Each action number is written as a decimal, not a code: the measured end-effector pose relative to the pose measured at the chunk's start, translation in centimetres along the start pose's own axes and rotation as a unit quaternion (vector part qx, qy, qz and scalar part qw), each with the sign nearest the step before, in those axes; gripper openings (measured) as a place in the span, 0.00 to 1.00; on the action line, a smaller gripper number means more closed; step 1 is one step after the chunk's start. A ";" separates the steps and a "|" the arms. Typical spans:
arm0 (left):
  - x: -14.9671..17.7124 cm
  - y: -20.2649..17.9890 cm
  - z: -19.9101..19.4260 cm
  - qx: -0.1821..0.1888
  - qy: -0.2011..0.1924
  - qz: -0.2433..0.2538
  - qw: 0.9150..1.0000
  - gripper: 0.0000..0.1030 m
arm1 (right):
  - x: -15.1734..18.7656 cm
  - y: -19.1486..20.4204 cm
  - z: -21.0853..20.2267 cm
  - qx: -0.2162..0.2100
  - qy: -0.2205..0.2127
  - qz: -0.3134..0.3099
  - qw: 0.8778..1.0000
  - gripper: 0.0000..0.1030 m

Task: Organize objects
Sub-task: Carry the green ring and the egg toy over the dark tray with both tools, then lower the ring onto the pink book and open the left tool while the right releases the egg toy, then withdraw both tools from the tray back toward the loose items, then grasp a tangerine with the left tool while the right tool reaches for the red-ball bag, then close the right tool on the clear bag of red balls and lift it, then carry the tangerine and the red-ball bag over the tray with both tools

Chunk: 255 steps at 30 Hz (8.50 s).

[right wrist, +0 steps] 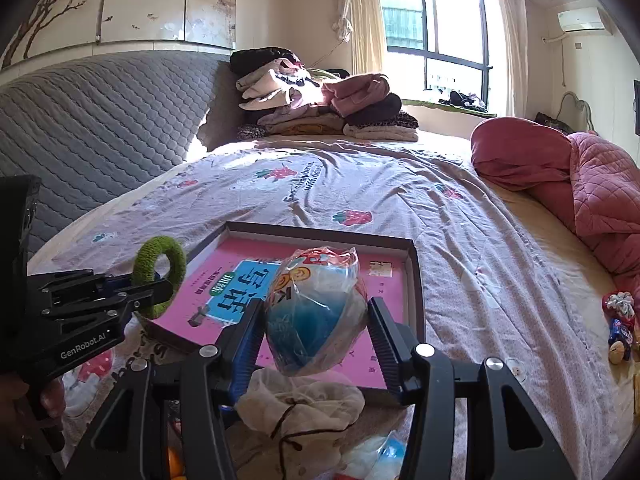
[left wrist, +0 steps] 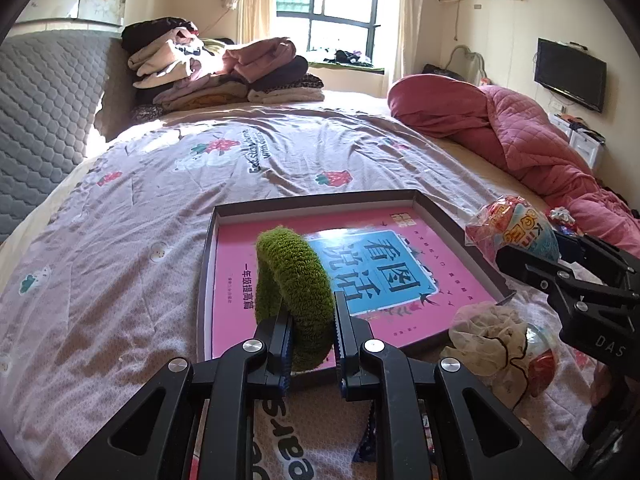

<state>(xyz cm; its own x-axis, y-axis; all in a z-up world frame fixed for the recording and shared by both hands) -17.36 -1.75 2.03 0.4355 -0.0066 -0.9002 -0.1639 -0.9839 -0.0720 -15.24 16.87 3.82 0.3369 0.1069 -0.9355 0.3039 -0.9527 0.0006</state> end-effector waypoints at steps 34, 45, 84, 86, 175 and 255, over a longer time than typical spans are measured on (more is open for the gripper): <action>3.3 1.9 6.6 0.003 0.086 -0.022 0.996 0.19 | 4.2 -3.0 7.4 0.000 0.163 0.020 0.986 0.51; 3.5 2.5 7.3 -0.009 0.092 -0.021 0.995 0.25 | 4.1 -3.6 7.5 0.007 0.171 0.036 0.985 0.51; -0.5 0.2 0.6 0.006 0.038 -0.022 0.999 0.71 | -1.1 -2.4 1.0 0.023 0.060 0.025 0.998 0.63; -0.7 0.1 -0.2 0.006 0.033 -0.022 0.999 0.71 | -1.1 -2.2 0.3 0.023 0.056 0.027 0.998 0.64; 11.2 -4.8 -7.6 0.059 0.073 0.061 0.994 0.67 | 8.7 -1.7 -7.2 0.051 0.106 0.033 0.992 0.64; 5.2 -3.2 -7.8 0.090 -0.009 0.001 0.996 0.39 | 2.9 2.6 -7.4 -0.046 -0.010 0.016 0.999 0.49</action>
<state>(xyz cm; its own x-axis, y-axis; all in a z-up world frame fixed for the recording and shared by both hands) -7.65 -0.08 0.90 0.4196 -0.0035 -0.9077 -0.3211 -0.9359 -0.1448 -6.86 16.86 3.75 0.3307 0.0694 -0.9412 0.3735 -0.9255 0.0630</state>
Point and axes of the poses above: each gripper's, at about its wrist camera, not at the fingertips, and z roughly the way its jaws point, y to its left, x to its underside, the point moved 1 cm from there along z, roughly the way its jaws point, and after that the axes turned 14 degrees about -y, right-handed, at the moved point
